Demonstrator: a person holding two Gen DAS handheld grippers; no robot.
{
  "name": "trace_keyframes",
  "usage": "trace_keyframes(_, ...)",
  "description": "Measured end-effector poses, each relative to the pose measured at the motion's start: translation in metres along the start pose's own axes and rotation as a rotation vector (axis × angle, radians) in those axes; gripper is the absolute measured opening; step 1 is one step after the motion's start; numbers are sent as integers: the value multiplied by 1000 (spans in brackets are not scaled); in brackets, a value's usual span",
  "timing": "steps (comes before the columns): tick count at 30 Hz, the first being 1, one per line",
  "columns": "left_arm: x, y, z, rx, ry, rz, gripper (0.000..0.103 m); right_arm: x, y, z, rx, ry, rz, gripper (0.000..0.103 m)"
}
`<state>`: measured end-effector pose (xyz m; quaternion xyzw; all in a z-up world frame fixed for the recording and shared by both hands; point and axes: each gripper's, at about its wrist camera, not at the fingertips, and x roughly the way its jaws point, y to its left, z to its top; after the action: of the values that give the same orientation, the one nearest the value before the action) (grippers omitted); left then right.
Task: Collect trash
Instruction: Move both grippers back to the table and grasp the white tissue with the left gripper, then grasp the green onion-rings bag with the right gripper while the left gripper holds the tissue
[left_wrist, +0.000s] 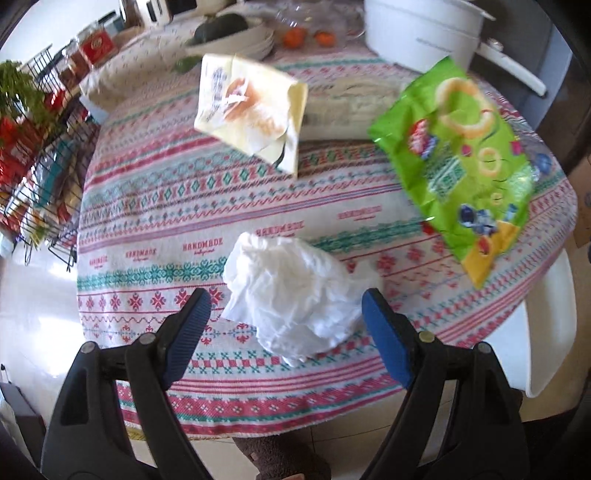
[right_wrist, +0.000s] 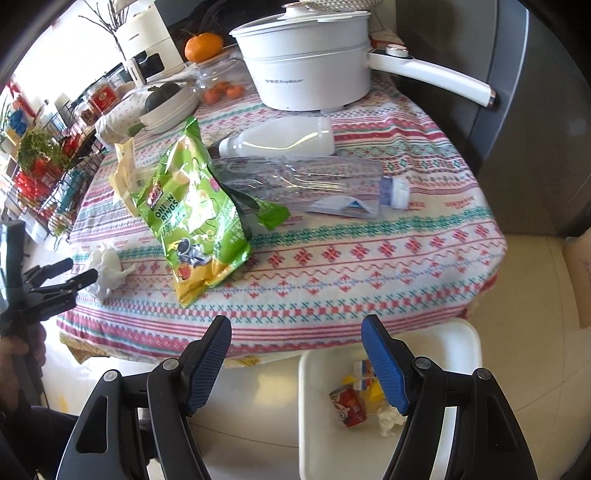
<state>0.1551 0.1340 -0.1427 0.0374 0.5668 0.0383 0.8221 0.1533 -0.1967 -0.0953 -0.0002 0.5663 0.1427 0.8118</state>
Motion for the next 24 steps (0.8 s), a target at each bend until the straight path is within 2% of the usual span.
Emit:
trace_keyframes(5, 16, 3, -1, -11, 19, -33, 82, 11, 7, 4, -4, 15, -2, 74)
trace_keyframes(7, 20, 6, 0, -29, 28, -62, 71, 14, 9, 5, -6, 20, -6, 74)
trace_keyframes(9, 24, 10, 0, -69, 47, -131, 50, 16, 10, 5, -4, 18, -3, 74)
trace_keyframes(10, 24, 10, 1, -82, 49, -145, 47, 17, 10, 6, -4, 17, -1, 74)
trace_keyframes(12, 21, 8, 1, -74, 37, -144, 28, 19, 11, 8, -8, 12, 3, 74)
trace_keyframes(13, 18, 7, 2, -68, 25, -137, 24, 19, 12, 9, -10, 6, 6, 74)
trace_keyframes(14, 15, 6, 2, -64, 16, -129, 15, 20, 12, 10, -10, 1, 9, 74)
trace_keyframes(17, 2, 3, 3, -47, -28, -110, 12, 21, 14, 15, -8, -17, 23, 74)
trace_keyframes(24, -26, 7, -1, -38, -104, -123, 10, 21, 33, 35, -62, -82, 44, 74)
